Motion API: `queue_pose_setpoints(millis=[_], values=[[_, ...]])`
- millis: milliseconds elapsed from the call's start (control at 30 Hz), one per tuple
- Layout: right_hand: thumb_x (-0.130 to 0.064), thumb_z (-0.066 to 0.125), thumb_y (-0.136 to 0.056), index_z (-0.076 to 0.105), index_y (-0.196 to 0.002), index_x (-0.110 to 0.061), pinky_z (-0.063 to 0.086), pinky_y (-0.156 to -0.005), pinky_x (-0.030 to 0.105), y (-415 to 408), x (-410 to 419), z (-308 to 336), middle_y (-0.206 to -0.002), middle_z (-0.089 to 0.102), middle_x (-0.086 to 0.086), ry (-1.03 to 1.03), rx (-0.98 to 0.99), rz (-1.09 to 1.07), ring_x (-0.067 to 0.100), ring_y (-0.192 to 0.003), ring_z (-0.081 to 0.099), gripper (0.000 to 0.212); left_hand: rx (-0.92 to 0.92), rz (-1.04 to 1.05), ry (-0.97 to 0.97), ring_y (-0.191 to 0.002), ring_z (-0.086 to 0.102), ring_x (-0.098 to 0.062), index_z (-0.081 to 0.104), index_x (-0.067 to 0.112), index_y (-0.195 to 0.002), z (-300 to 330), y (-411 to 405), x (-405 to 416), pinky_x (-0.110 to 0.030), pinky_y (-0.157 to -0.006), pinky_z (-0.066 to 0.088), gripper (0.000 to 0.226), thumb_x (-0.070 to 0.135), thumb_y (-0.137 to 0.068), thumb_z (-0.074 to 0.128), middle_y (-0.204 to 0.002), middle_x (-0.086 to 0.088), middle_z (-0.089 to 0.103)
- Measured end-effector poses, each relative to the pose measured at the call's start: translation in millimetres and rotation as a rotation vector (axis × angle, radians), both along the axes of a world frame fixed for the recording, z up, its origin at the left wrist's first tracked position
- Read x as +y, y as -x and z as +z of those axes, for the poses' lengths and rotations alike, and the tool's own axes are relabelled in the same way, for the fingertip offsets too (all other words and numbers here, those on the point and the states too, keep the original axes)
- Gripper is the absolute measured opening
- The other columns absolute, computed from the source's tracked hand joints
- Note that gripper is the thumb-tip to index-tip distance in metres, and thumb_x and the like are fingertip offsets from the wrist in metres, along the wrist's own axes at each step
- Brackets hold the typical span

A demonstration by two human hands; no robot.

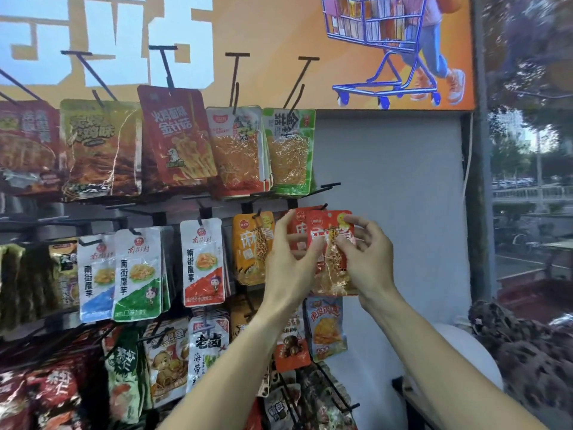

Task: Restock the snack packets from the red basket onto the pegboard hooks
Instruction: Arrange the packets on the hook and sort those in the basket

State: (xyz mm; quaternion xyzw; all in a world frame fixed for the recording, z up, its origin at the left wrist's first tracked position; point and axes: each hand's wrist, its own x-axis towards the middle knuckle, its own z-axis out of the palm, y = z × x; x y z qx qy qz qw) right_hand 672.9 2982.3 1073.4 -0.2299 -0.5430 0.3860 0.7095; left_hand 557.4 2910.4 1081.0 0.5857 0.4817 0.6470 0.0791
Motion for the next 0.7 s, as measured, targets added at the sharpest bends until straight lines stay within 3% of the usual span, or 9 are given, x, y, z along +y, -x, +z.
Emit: queue_pose_setpoints(millis=[67, 167, 300, 567, 700], values=[[-0.002, 0.068, -0.097, 0.068, -0.12, -0.025, 0.062, -0.074, 0.028, -1.2, 9.7, 9.9, -0.119, 0.068, 0.001, -0.021, -0.02, -0.016, 0.016, -0.107, 0.069, 0.032, 0.175, 0.049, -0.062, -0.09, 0.068, 0.001, 0.042, 0.041, -0.153, 12.6, 0.7, 12.2, -0.022, -0.073, 0.062, 0.061, 0.027, -0.101, 0.07, -0.121, 0.013, 0.06], [-0.006, 0.067, -0.099, 0.067, -0.131, -0.021, 0.063, -0.078, 0.03, 0.4, 21.0, 21.6, -0.119, 0.068, 0.0, -0.013, -0.07, -0.049, 0.017, -0.106, 0.07, 0.035, 0.291, 0.133, -0.093, -0.095, 0.067, -0.007, 0.052, 0.032, -0.149, 22.6, 2.8, 30.4, -0.041, -0.085, 0.064, 0.052, 0.024, -0.101, 0.069, -0.129, 0.007, 0.058], [-0.008, 0.067, -0.099, 0.067, -0.133, -0.021, 0.062, -0.091, 0.044, 3.4, 30.3, 27.3, -0.121, 0.069, 0.0, -0.019, -0.136, -0.085, 0.018, -0.108, 0.069, 0.036, 0.338, 0.208, -0.076, -0.099, 0.066, -0.014, 0.055, 0.024, -0.15, 24.3, 5.1, 38.8, -0.042, -0.095, 0.059, 0.051, 0.024, -0.101, 0.069, -0.129, 0.004, 0.056], [-0.01, 0.066, -0.1, 0.067, -0.136, -0.021, 0.061, -0.092, 0.039, 1.6, 35.9, 22.9, -0.123, 0.071, -0.002, -0.017, -0.218, -0.093, 0.017, -0.109, 0.069, 0.038, 0.416, 0.281, -0.078, -0.114, 0.064, -0.025, 0.051, 0.018, -0.154, 18.3, 7.3, 44.6, -0.043, -0.103, 0.055, 0.055, 0.025, -0.101, 0.067, -0.134, -0.003, 0.055], [-0.011, 0.069, -0.097, 0.069, -0.127, -0.024, 0.058, -0.097, 0.041, 10.8, 46.6, 24.9, -0.121, 0.068, -0.002, -0.03, -0.329, -0.216, 0.018, -0.112, 0.065, 0.033, 0.507, 0.36, 0.031, -0.126, 0.057, -0.031, 0.044, 0.018, -0.157, 19.9, 10.0, 49.2, -0.043, -0.108, 0.048, 0.06, 0.027, -0.102, 0.066, -0.137, -0.011, 0.054]])
